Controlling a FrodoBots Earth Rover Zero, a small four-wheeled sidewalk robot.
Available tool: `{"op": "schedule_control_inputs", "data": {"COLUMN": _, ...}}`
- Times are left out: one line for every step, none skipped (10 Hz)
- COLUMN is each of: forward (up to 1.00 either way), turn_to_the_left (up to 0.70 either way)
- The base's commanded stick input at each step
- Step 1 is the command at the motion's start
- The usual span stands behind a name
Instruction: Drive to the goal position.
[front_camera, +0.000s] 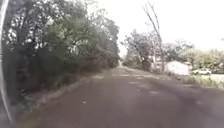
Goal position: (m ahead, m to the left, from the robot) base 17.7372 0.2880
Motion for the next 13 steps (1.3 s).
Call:
{"op": "schedule_control_inputs", "data": {"forward": 0.7, "turn_to_the_left": 0.0}}
{"op": "schedule_control_inputs", "data": {"forward": 0.7, "turn_to_the_left": 0.0}}
{"op": "schedule_control_inputs", "data": {"forward": 0.7, "turn_to_the_left": 0.0}}
{"op": "schedule_control_inputs", "data": {"forward": 0.7, "turn_to_the_left": 0.0}}
{"op": "schedule_control_inputs", "data": {"forward": 0.7, "turn_to_the_left": 0.0}}
{"op": "schedule_control_inputs", "data": {"forward": 0.7, "turn_to_the_left": -0.05}}
{"op": "schedule_control_inputs", "data": {"forward": 0.7, "turn_to_the_left": -0.17}}
{"op": "schedule_control_inputs", "data": {"forward": 0.7, "turn_to_the_left": -0.22}}
{"op": "schedule_control_inputs", "data": {"forward": 0.7, "turn_to_the_left": -0.2}}
{"op": "schedule_control_inputs", "data": {"forward": 0.7, "turn_to_the_left": -0.03}}
{"op": "schedule_control_inputs", "data": {"forward": 0.7, "turn_to_the_left": 0.0}}
{"op": "schedule_control_inputs", "data": {"forward": 0.7, "turn_to_the_left": 0.0}}
{"op": "schedule_control_inputs", "data": {"forward": 0.7, "turn_to_the_left": 0.0}}
